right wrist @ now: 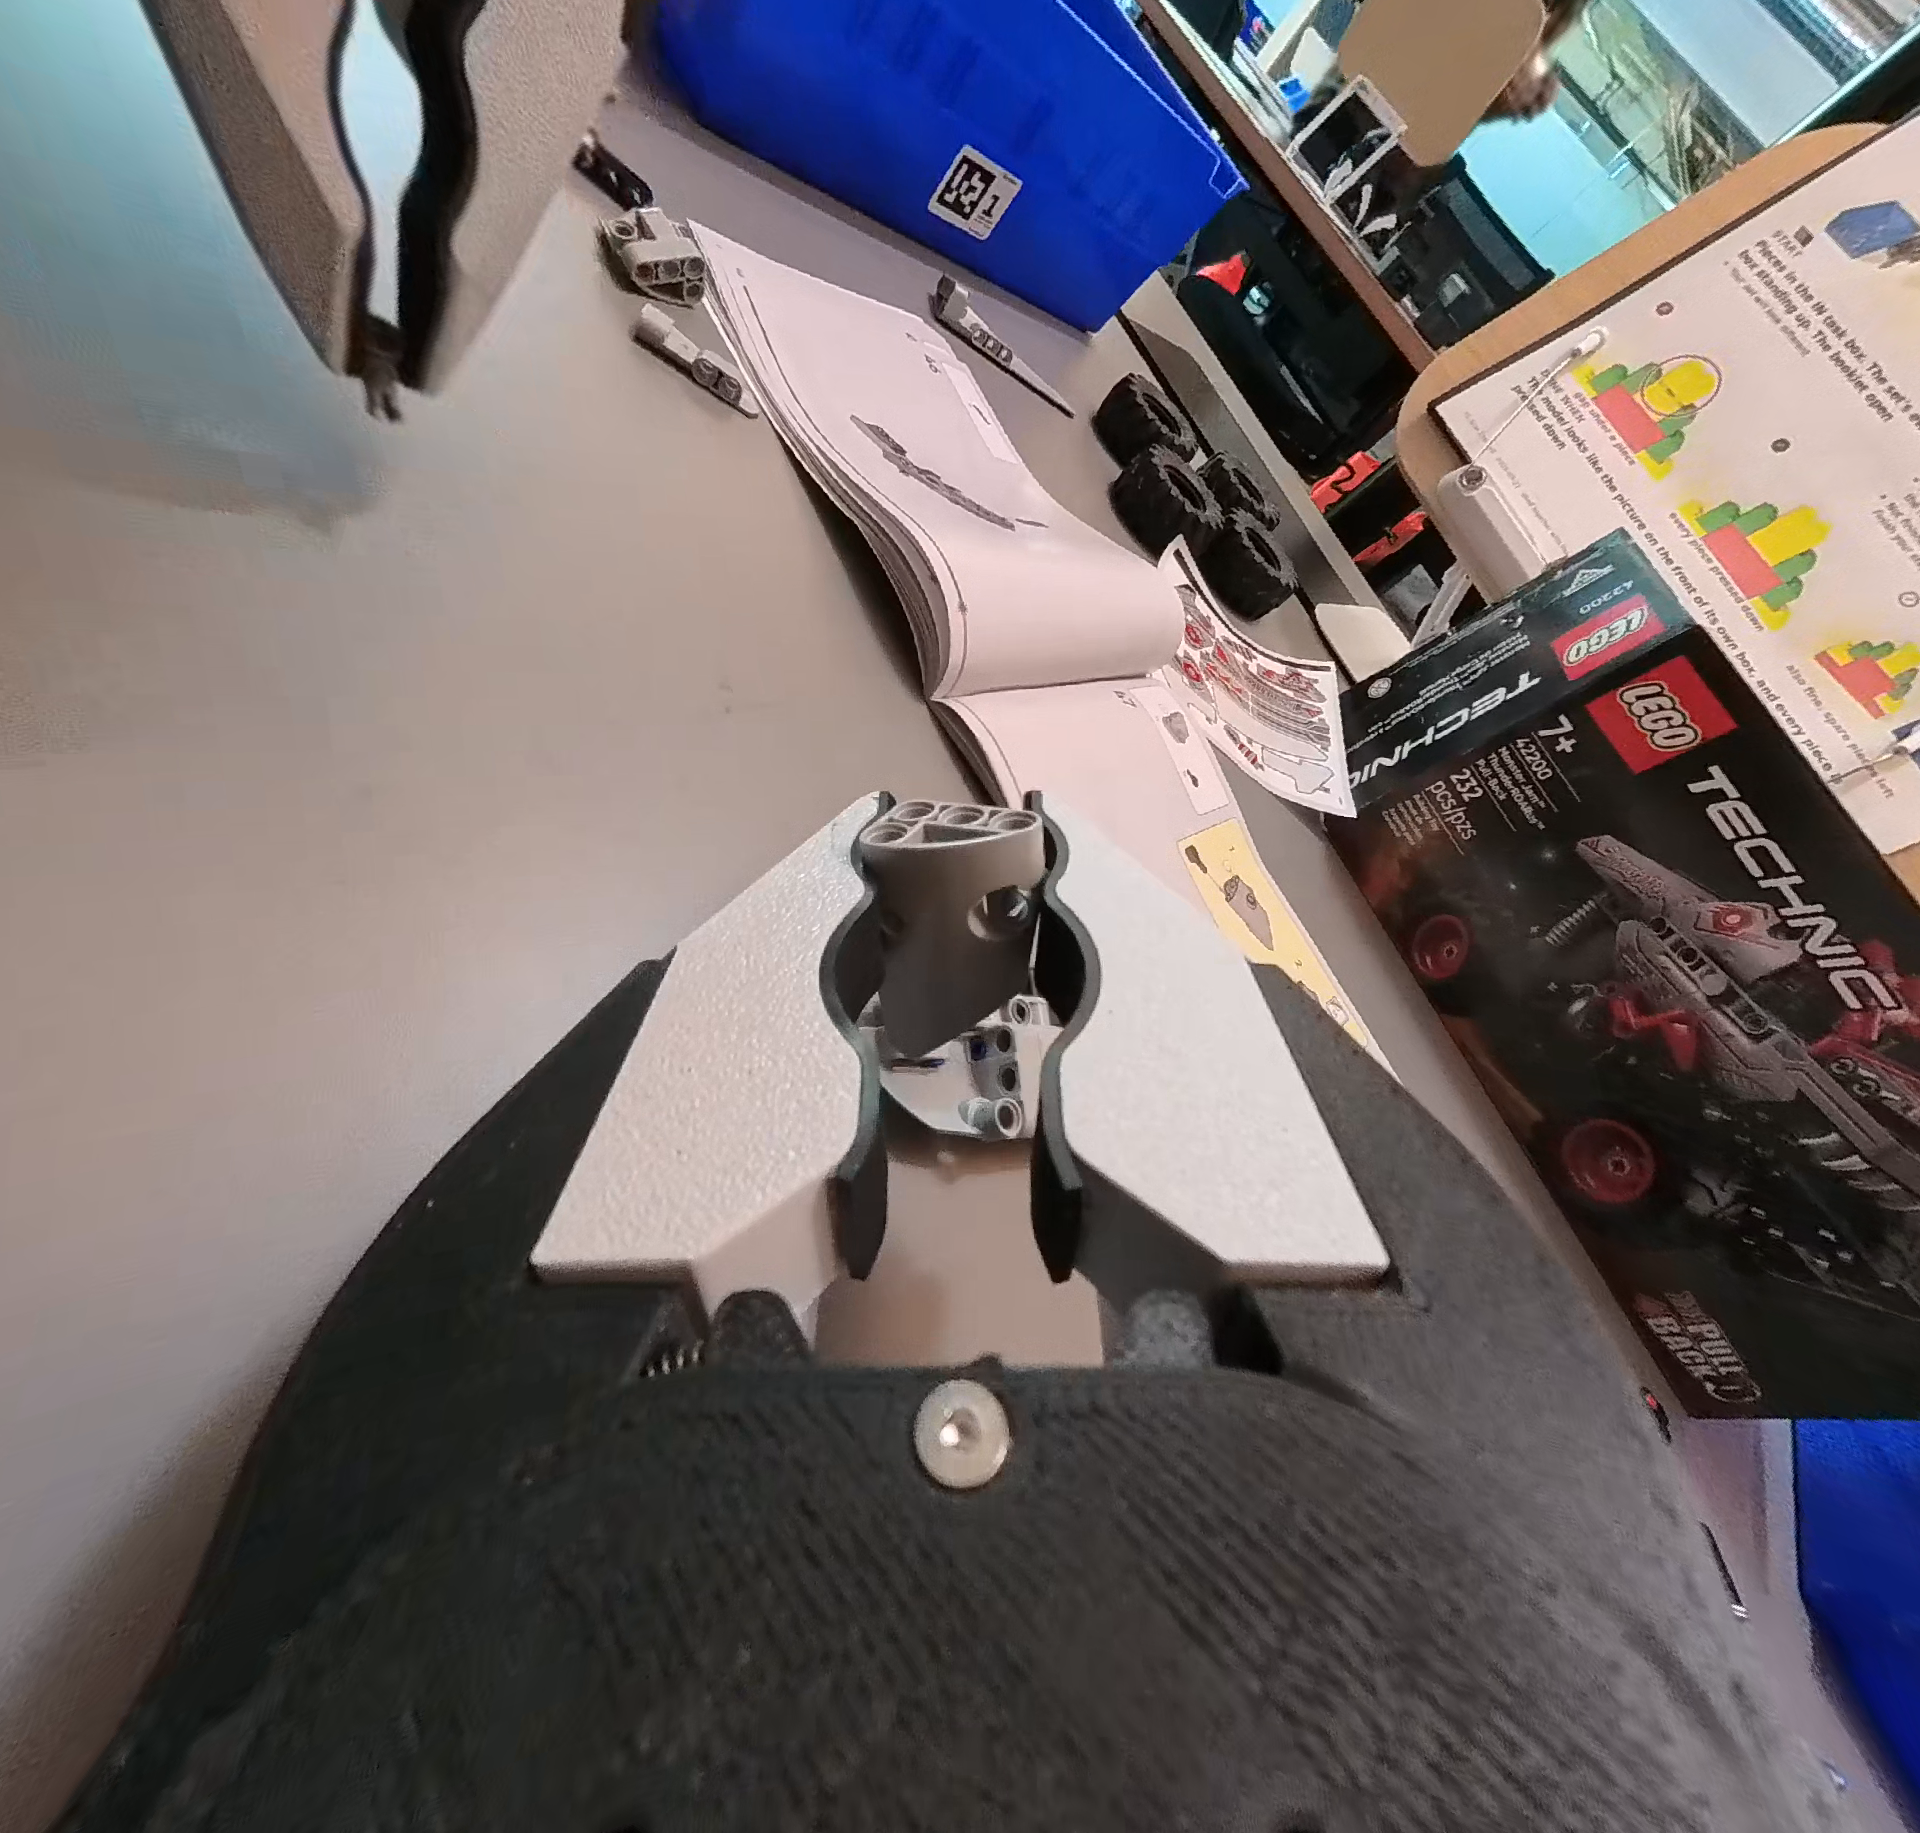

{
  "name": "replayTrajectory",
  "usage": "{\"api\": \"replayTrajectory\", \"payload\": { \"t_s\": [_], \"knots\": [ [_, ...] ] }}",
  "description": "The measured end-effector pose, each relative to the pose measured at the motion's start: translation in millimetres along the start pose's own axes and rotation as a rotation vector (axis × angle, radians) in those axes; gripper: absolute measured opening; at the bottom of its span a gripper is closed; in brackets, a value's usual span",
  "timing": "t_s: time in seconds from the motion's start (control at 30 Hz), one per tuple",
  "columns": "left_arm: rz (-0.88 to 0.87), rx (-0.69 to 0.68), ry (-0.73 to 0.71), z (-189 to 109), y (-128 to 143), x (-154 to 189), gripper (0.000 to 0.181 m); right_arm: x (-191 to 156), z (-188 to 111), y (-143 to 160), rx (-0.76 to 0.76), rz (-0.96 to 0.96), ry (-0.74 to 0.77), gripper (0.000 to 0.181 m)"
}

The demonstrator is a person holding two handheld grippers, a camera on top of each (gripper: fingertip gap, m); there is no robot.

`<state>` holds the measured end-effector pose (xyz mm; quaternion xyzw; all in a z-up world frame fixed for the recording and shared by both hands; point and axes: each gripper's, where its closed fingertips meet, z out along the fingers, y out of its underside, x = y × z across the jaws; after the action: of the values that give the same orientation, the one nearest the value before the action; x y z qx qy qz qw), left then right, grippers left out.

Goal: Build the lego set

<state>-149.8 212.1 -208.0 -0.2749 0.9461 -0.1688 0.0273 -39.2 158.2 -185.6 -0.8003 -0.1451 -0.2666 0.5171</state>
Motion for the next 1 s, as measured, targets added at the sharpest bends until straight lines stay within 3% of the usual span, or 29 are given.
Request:
{"api": "replayTrajectory", "payload": {
  "t_s": [0.03,0.13,0.2,0.37,0.77,0.87,1.0],
  "knots": [
    [0.025,-0.104,0.0,-1,5,-2,0.005,1,0,0,0.001,-0.001,0.004,0.022],
    [0.086,-0.403,-0.018,-4,18,-13,0.005,10,-2,7,-0.037,0.004,0.056,0.022],
    [0.143,-0.529,0.001,-1,20,-15,0.005,17,-5,11,-0.052,0.023,0.084,0.022],
    [0.224,-0.662,0.023,12,20,-15,0.005,31,-11,24,-0.086,0.076,0.143,0.022],
    [0.253,-0.568,0.047,22,5,-7,0.005,39,-16,26,-0.069,0.116,0.16,0.023],
    [0.297,-0.481,0.015,25,-6,-8,0.005,37,-15,26,-0.074,0.106,0.147,0.023],
    [0.242,-0.253,0.01,28,-31,-4,0.005,30,-13,23,-0.061,0.073,0.117,0.022]
  ]
}}
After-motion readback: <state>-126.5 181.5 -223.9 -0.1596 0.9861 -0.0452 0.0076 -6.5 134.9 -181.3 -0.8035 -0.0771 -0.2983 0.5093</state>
